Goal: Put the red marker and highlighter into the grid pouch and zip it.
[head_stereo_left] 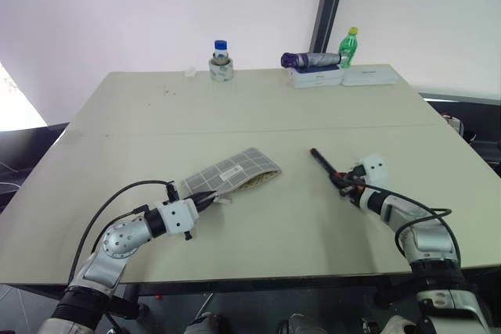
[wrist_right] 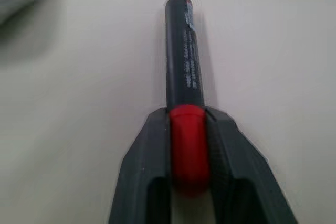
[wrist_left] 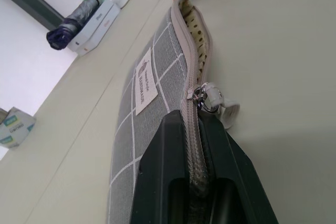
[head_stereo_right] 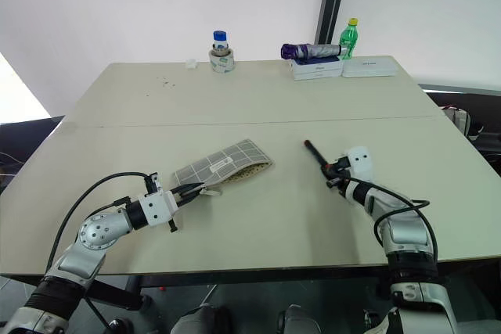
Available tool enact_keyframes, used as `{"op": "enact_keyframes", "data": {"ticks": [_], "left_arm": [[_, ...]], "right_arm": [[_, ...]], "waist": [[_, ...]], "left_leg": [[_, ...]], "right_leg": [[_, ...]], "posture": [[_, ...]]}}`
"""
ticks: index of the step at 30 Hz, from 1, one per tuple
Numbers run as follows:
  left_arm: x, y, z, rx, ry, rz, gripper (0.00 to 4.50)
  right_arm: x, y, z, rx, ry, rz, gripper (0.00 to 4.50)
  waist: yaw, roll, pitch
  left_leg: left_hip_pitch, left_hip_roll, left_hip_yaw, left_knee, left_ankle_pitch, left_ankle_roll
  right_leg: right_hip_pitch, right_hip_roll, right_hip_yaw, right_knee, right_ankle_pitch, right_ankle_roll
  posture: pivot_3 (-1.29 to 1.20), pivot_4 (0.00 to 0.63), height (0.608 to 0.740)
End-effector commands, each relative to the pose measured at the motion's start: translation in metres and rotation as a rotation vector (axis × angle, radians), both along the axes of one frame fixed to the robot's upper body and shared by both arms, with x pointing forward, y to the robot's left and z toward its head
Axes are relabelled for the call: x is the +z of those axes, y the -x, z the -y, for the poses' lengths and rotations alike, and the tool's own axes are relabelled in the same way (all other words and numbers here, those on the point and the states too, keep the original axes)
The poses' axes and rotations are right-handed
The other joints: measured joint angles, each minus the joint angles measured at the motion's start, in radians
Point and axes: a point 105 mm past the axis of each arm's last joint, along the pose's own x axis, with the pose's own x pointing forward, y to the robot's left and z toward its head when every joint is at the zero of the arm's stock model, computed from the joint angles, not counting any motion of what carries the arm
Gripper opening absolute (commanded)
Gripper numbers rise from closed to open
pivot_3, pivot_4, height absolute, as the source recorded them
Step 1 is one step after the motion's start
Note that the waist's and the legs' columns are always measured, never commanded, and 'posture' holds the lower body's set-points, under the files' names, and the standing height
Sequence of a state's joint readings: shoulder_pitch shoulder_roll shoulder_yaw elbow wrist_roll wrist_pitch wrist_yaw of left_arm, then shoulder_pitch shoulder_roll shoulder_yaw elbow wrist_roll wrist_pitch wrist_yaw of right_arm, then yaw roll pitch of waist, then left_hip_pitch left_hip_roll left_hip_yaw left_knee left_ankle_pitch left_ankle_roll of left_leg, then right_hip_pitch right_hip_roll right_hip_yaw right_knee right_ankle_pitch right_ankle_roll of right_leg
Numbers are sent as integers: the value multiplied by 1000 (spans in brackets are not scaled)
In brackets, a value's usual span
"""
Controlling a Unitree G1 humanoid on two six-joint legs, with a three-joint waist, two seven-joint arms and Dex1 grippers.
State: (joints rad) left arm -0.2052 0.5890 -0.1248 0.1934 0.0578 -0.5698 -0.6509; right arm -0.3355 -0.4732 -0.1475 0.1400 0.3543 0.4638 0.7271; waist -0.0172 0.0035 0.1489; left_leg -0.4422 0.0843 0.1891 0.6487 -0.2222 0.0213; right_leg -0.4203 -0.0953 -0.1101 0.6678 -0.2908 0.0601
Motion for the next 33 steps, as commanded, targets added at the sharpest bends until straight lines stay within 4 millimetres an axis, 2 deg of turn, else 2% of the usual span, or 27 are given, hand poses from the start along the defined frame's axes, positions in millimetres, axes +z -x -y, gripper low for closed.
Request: {"op": "enact_keyframes", "data": {"ticks": [1,3,5,8,14,20,28,33], "left_arm": [[11,-2,-2,9,5,41,0],[12,-3,-1,6,5,42,0],[12,-4,1,0,4,45,0],[15,-6,3,-3,4,53,0],[18,-9,3,-3,6,60,0],[19,-7,5,-28,-34,80,0],[18,-3,11,-88,-135,130,0],[22,-3,18,-129,-157,154,0]], "right_arm": [[45,27,-36,263,-139,105,344],[45,44,-51,374,-140,80,344],[36,56,-63,451,-75,58,344],[29,60,-72,488,-14,58,344],[23,39,-63,419,105,97,344],[15,29,-63,436,267,139,344],[25,16,-101,605,513,313,344],[20,11,-129,781,690,464,344]], "waist": [[1,0,0],[3,0,0],[5,0,0],[4,-1,0],[4,-1,0],[4,-1,0],[2,-1,0],[3,-1,0]], "left_leg": [[0,0,0,0,0,0],[0,0,-1,0,0,1],[0,0,-1,0,-1,1],[0,0,-1,1,-1,1],[0,-1,-1,1,-1,1],[0,-1,-1,1,-1,1],[0,0,0,1,0,1],[0,-1,1,1,1,-2]], "right_leg": [[0,0,0,0,0,0],[0,0,0,0,0,0],[1,-1,-1,0,0,0],[1,-1,-1,-1,0,0],[0,-1,-1,-1,0,0],[0,-1,-1,0,0,0],[0,0,-1,0,0,0],[0,0,-1,0,0,0]], "posture": [[0,150,740],[0,150,740],[0,150,740],[0,150,740],[0,150,740],[0,150,740],[0,150,740],[0,150,740]]}}
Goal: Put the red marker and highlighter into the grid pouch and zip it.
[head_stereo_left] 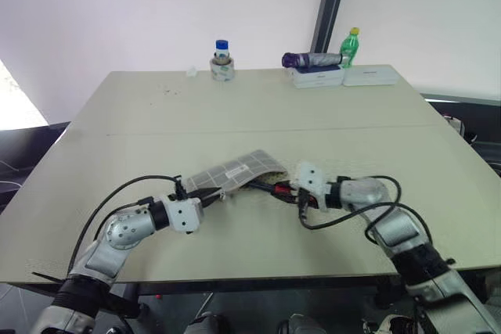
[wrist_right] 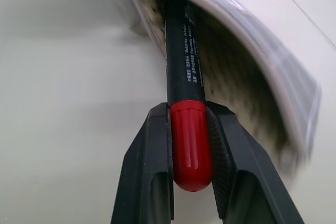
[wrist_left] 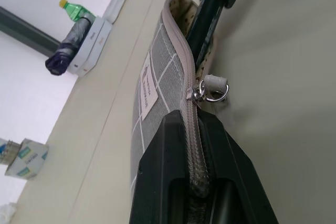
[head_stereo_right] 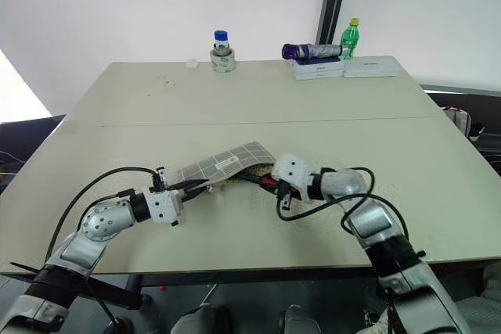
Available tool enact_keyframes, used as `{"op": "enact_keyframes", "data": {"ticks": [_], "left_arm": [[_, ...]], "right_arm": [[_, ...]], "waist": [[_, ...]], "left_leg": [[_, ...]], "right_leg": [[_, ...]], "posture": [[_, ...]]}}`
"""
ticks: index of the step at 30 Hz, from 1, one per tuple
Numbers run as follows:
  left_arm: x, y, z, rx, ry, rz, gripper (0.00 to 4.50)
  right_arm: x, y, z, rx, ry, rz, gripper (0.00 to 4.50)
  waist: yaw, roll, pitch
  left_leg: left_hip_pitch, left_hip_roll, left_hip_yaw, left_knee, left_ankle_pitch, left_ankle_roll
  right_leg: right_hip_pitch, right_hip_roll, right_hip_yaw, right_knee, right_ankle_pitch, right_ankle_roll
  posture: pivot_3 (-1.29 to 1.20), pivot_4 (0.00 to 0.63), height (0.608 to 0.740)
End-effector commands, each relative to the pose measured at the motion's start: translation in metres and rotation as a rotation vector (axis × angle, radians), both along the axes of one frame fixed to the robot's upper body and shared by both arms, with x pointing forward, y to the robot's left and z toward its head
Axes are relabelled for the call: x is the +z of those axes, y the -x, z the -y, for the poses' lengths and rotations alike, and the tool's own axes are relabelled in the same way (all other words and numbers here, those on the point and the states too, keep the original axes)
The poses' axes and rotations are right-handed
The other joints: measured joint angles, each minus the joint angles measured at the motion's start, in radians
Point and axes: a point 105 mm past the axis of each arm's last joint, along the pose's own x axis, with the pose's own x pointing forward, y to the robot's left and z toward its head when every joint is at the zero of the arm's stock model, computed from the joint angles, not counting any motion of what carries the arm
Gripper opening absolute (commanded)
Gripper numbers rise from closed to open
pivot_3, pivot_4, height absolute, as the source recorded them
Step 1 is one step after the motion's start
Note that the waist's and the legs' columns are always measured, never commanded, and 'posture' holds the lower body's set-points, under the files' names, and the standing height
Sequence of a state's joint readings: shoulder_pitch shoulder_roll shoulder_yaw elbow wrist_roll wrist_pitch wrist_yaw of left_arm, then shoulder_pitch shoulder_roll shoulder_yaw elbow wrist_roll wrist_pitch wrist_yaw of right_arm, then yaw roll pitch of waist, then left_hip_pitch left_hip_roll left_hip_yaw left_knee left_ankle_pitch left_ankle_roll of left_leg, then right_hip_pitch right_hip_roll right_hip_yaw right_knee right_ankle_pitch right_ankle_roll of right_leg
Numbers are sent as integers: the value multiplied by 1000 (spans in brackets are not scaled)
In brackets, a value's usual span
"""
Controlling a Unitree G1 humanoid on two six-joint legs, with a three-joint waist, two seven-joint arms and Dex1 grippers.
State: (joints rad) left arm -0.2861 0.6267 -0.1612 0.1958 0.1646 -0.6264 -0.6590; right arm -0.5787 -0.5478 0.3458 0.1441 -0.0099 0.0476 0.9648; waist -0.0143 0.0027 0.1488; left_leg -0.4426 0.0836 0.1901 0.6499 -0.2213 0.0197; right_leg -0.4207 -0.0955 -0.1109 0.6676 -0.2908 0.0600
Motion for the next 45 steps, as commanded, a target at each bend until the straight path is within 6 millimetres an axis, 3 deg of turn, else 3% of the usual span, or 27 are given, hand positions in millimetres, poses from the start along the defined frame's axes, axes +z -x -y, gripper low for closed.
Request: {"op": "enact_keyframes", "data": {"ticks": [1,7,10,14,18,22,26,29,34,38,45], "left_arm": [[12,2,8,-55,-5,50,0],[15,5,6,-57,-12,54,0],[14,5,4,-43,-5,46,0],[13,4,3,-12,27,27,0],[9,4,3,0,32,12,0],[9,1,4,12,59,0,0],[12,-6,7,23,82,-14,0],[12,-8,17,-7,63,-9,0],[13,-9,24,-41,-2,23,0],[17,-11,28,-50,-9,34,0],[19,-9,33,-64,-17,44,0]], "right_arm": [[1,-4,-21,134,97,140,344],[2,-15,-32,172,92,189,344],[-3,-15,-26,177,107,167,1787],[16,-14,-19,77,-74,101,3763],[38,3,-2,26,-221,-28,3763],[47,24,9,9,-312,-152,3763],[31,43,13,-50,-364,-338,3763],[11,57,-4,-75,-410,-459,3763],[-14,47,-29,-226,-531,-561,3763],[-16,40,-49,-218,-576,-624,3763],[-10,16,-58,-225,-602,-571,3763]], "waist": [[0,0,0],[0,0,0],[1,0,0],[0,0,0],[2,0,0],[1,0,0],[3,0,0],[2,0,0],[-1,-1,0],[0,-1,0],[0,-1,0]], "left_leg": [[0,0,0,0,1,-2],[0,0,2,0,2,-4],[0,0,2,0,2,-4],[0,0,2,0,2,-4],[0,1,1,1,2,-4],[0,1,-1,1,0,1],[0,1,-2,0,-1,2],[0,0,-2,1,-1,2],[0,0,-2,0,-1,2],[0,0,-2,1,-1,2],[0,0,-1,1,-1,2]], "right_leg": [[0,0,0,0,0,0],[0,0,0,0,0,0],[0,0,0,0,0,0],[0,1,0,1,0,0],[0,0,0,1,0,0],[0,-1,0,1,0,0],[0,-1,0,1,0,0],[1,-1,0,1,0,0],[0,0,0,1,0,0],[0,0,0,1,0,0],[0,0,0,1,0,0]], "posture": [[0,150,740],[0,150,740],[0,150,740],[0,150,740],[0,150,740],[0,150,740],[0,150,740],[0,150,740],[0,150,740],[0,150,740],[0,150,740]]}}
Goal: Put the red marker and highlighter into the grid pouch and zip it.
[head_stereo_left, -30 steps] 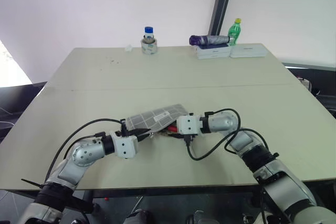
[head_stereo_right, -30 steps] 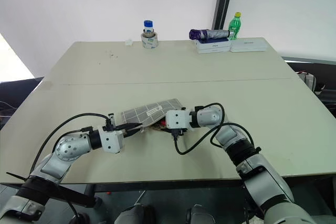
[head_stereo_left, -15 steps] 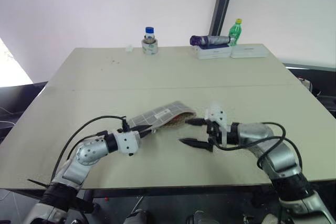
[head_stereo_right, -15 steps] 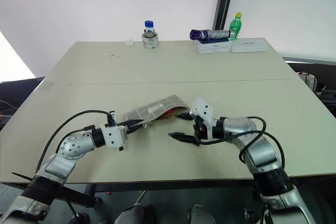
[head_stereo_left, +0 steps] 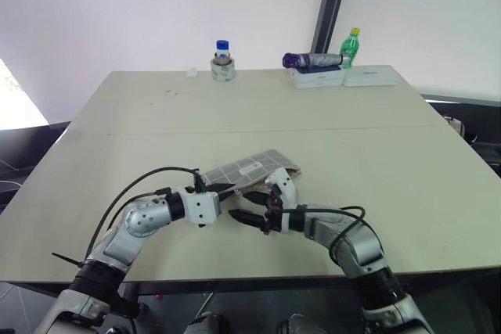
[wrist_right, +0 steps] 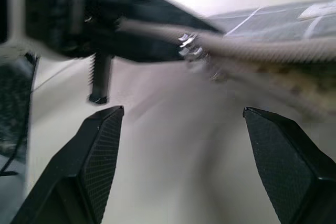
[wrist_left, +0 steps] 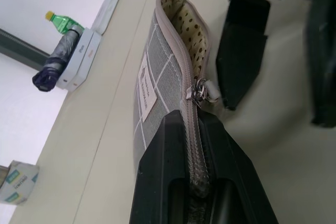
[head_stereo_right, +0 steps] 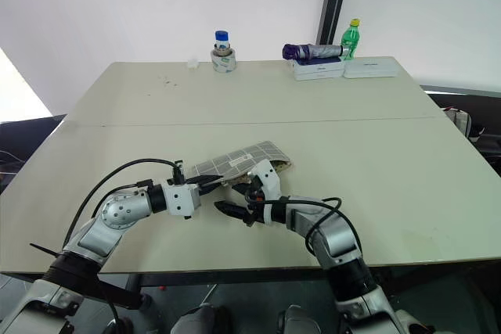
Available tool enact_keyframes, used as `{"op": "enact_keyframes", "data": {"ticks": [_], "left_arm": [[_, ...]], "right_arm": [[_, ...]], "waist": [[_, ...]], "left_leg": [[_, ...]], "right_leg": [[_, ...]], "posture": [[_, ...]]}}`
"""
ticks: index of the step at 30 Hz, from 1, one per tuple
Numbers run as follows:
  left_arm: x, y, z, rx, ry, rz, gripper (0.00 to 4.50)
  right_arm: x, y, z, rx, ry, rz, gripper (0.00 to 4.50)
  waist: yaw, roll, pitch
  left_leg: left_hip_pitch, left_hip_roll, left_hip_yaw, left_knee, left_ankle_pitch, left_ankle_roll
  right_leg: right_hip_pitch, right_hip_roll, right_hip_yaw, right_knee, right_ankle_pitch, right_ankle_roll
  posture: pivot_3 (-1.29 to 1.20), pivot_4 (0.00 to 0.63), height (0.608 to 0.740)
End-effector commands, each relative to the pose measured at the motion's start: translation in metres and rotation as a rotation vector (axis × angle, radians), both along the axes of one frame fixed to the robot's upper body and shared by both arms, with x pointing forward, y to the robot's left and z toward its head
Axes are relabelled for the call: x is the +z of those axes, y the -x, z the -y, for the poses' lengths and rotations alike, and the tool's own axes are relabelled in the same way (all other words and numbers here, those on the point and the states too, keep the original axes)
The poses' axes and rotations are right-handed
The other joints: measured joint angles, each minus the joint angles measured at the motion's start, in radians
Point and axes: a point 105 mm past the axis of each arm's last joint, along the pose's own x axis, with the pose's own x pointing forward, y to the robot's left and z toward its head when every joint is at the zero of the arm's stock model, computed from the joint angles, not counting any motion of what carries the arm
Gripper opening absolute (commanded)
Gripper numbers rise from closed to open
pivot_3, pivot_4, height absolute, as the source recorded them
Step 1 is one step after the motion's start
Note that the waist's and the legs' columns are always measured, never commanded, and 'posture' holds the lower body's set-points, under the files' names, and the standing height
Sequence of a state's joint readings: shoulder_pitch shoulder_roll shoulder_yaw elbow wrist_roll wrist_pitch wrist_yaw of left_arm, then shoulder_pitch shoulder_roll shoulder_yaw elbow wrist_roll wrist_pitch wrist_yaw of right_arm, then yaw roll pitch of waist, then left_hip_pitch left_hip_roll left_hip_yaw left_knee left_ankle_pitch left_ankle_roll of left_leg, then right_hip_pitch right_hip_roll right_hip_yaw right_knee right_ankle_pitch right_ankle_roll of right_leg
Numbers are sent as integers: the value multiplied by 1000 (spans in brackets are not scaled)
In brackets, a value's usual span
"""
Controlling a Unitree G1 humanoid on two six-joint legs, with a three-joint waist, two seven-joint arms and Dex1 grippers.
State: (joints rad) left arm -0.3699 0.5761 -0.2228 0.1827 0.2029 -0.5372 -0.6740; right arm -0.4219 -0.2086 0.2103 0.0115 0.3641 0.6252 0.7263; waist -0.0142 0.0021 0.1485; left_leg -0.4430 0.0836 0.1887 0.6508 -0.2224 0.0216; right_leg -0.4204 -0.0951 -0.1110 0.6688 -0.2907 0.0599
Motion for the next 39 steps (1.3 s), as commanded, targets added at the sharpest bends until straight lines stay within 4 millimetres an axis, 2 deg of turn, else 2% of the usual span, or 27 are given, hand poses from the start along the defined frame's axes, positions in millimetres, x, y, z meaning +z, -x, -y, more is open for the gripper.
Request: {"op": "enact_keyframes", "data": {"ticks": [1,6,7,10,14,15,22,28,32,34,39], "left_arm": [[15,2,7,-28,9,56,0],[16,2,7,-23,-2,64,0],[16,2,6,-22,0,64,0],[17,3,6,-19,1,65,0],[17,2,6,-17,-4,66,0],[17,2,6,-14,-1,63,0],[14,2,0,5,-9,58,0],[12,2,-9,27,-23,58,0],[7,1,-24,65,-36,42,0],[4,2,-28,71,-48,38,0],[-2,0,-42,107,-54,19,0]], "right_arm": [[13,-6,-4,0,-34,54,3763],[10,-7,-13,12,-38,78,3763],[14,-7,-17,16,-66,79,3529],[17,-5,-23,29,-93,79,2475],[17,-6,-21,25,-91,83,431],[17,-5,-19,27,-85,84,49],[13,-3,-1,18,-60,81,49],[10,-5,28,-25,-22,79,49],[10,-11,67,-61,94,116,49],[12,-16,80,-88,118,121,49],[15,-39,138,-229,242,159,49]], "waist": [[0,0,0],[-1,0,0],[-1,0,0],[-3,0,0],[0,0,0],[0,0,0],[-1,0,0],[1,0,0],[1,0,0],[-1,0,0],[-1,0,0]], "left_leg": [[0,0,0,0,0,0],[0,0,0,0,1,-1],[0,0,0,0,1,-1],[0,0,0,0,2,-3],[0,0,0,0,2,-3],[0,0,0,0,2,-3],[0,0,0,0,1,-2],[0,0,0,0,0,-1],[0,0,0,0,0,0],[0,0,0,-1,0,0],[0,0,0,-1,0,0]], "right_leg": [[0,0,0,0,0,0],[0,0,0,0,0,0],[0,0,0,0,0,0],[0,0,0,0,0,0],[0,0,0,0,0,0],[0,0,0,0,0,0],[0,0,0,0,0,0],[0,0,0,0,0,0],[0,-1,0,0,0,0],[0,-1,0,0,0,0],[0,0,0,0,0,0]], "posture": [[0,150,740],[0,150,740],[0,150,740],[0,150,740],[0,150,740],[0,150,740],[0,150,740],[0,150,740],[0,150,740],[0,150,740],[0,150,740]]}}
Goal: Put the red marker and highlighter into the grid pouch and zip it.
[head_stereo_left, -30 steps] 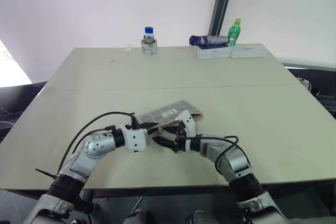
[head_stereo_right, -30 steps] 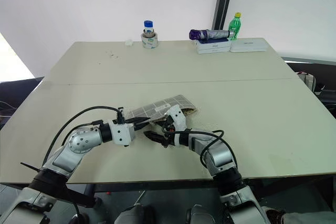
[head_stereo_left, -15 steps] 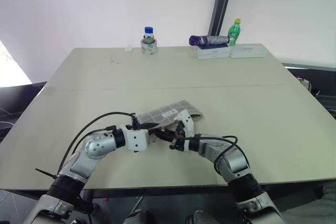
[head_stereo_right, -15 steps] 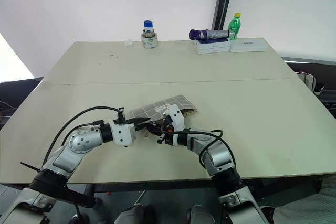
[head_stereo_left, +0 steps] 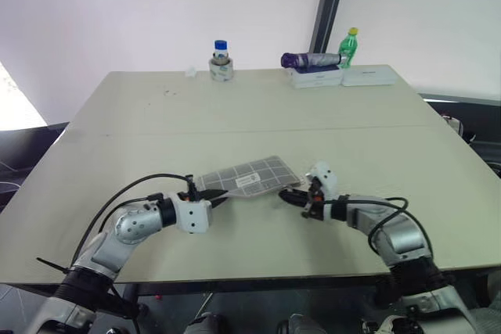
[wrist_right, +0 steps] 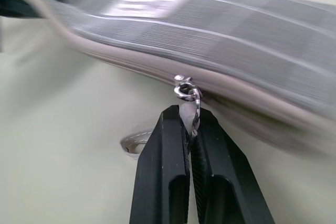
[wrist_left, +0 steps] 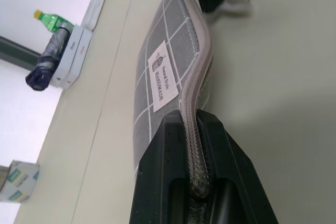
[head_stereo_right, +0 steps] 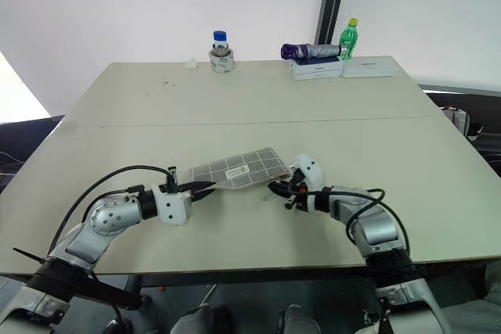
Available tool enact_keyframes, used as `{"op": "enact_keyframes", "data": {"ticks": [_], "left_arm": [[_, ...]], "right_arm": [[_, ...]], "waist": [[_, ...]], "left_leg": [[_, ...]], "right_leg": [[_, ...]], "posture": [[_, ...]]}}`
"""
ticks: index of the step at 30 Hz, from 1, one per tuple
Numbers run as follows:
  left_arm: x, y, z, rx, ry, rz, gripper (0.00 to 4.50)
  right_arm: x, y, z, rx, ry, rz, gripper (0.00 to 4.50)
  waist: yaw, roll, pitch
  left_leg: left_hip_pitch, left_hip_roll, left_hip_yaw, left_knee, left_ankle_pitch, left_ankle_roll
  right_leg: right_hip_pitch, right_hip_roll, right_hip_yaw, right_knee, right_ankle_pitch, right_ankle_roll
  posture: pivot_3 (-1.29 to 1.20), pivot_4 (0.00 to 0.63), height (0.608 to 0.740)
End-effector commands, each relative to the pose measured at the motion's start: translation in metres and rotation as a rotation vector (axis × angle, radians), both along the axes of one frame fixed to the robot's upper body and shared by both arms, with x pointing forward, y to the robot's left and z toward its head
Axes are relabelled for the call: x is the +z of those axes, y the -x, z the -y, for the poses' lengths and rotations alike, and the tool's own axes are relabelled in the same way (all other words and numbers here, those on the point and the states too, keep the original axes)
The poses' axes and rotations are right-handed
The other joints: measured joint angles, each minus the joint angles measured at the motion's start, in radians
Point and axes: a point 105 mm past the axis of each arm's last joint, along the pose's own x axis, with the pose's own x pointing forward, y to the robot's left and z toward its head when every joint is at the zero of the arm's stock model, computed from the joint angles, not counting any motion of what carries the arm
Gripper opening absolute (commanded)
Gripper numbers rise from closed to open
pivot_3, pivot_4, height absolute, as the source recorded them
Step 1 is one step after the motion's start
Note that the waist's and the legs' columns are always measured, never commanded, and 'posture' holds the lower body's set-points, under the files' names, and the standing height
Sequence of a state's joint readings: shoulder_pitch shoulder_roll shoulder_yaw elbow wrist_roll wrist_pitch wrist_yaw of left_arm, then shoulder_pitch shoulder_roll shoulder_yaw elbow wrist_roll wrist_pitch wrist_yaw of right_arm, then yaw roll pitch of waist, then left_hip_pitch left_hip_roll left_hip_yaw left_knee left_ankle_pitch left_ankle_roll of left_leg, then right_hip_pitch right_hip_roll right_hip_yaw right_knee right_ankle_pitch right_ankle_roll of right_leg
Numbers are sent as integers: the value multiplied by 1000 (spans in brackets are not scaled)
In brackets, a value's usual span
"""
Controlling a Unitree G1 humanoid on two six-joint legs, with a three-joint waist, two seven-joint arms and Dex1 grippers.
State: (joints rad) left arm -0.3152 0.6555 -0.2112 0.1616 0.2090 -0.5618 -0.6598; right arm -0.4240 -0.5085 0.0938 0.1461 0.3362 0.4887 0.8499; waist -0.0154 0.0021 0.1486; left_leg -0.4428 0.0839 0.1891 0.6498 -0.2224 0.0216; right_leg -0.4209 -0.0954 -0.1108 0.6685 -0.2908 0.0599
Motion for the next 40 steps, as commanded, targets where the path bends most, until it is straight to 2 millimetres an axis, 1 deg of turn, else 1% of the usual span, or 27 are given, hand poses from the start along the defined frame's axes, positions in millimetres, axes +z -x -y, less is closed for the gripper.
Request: {"op": "enact_keyframes", "data": {"ticks": [1,5,6,8,9,10,11,12,15,17,18,19,22,23,25,27,29,32,33,36,38,40], "left_arm": [[4,-8,-24,88,9,17,0],[1,-12,-32,117,14,5,0],[1,-13,-34,127,31,-10,0],[-1,-12,-35,125,62,-58,0],[-1,-10,-34,116,103,-102,396],[0,-8,-33,109,142,-131,830],[1,-7,-32,102,155,-141,1121],[2,-6,-32,102,164,-135,1622],[7,-6,-35,127,229,-139,3220],[6,2,-38,117,239,-178,4249],[7,7,-41,115,249,-205,4500],[9,12,-47,125,274,-226,4500],[13,22,-66,184,304,-243,4500],[13,26,-76,220,326,-258,4500],[13,34,-94,288,367,-272,4500],[13,41,-109,350,381,-280,4500],[10,49,-125,415,346,-267,4500],[14,62,-146,487,357,-268,4500],[15,64,-150,504,364,-268,4500],[17,68,-167,585,409,-268,4500],[18,71,-185,655,533,-288,4500],[15,76,-200,704,607,-307,4500]], "right_arm": [[18,-16,35,-82,57,95,49],[21,-21,44,-93,70,116,49],[20,-22,45,-92,86,126,49],[20,-21,43,-80,63,115,49],[21,-21,41,-68,51,113,8],[21,-19,38,-46,25,98,339],[22,-16,35,-24,8,93,730],[22,-15,33,-13,8,95,1058],[25,-16,36,-22,40,128,2655],[29,-14,45,-26,56,142,3666],[31,-12,51,-23,72,150,4204],[32,-9,59,-19,97,154,4428],[35,-1,81,-21,156,168,4428],[37,3,86,-11,165,176,4428],[43,8,93,-11,173,212,4428],[50,12,97,-23,123,222,4428],[55,20,99,-15,75,215,4428],[45,37,109,27,120,192,4428],[44,39,112,26,120,182,4428],[46,39,121,12,125,199,4428],[44,37,125,-11,128,197,4428],[41,36,126,-25,127,200,4428]], "waist": [[0,0,0],[0,0,0],[0,0,0],[0,0,0],[1,0,0],[1,0,0],[0,0,0],[0,0,0],[2,0,0],[0,0,0],[-1,0,0],[-2,0,1],[1,0,1],[0,0,1],[-1,0,1],[-2,0,1],[-3,0,1],[0,-1,1],[3,-1,2],[3,-2,2],[1,-2,2],[1,-2,2]], "left_leg": [[0,0,0,0,0,0],[0,0,0,0,0,0],[0,0,1,0,0,0],[0,0,1,0,0,0],[0,0,1,0,0,0],[0,0,1,0,0,0],[0,0,1,0,0,-1],[0,0,1,0,1,-1],[0,0,1,0,1,-1],[0,0,1,0,1,-1],[0,0,1,0,1,-1],[0,0,1,0,1,-1],[0,0,1,-1,2,-3],[0,0,1,-1,2,-3],[0,0,0,-1,0,0],[1,1,0,-1,0,0],[1,1,0,-1,0,0],[1,1,-1,-1,-1,0],[1,1,-1,-1,-1,1],[1,0,-1,0,-1,1],[1,1,-1,0,-2,1],[1,1,-1,0,-2,1]], "right_leg": [[0,0,0,0,0,0],[0,0,0,0,0,0],[0,0,0,0,0,0],[0,0,0,0,0,0],[0,0,0,0,0,0],[0,0,0,0,0,0],[0,0,0,0,0,0],[0,0,0,0,0,0],[0,0,0,0,0,0],[0,0,0,0,0,0],[0,0,0,0,0,0],[0,0,0,0,0,0],[0,-1,0,-1,0,0],[0,-1,0,-1,0,0],[0,-1,0,-1,0,0],[1,-1,0,-1,0,0],[0,-1,0,-1,0,0],[0,-2,0,-2,0,0],[0,-2,0,-2,0,0],[-2,-3,0,-4,0,-1],[-2,-3,0,-4,0,-1],[-2,-3,0,-4,0,-1]], "posture": [[0,150,740],[0,150,740],[0,150,740],[0,150,740],[0,150,740],[0,150,740],[0,150,740],[0,150,740],[0,150,740],[0,150,740],[0,150,740],[0,150,740],[0,150,740],[0,150,740],[0,150,740],[0,150,740],[0,150,740],[0,150,740],[0,150,740],[0,150,740],[0,150,740],[0,150,740]]}}
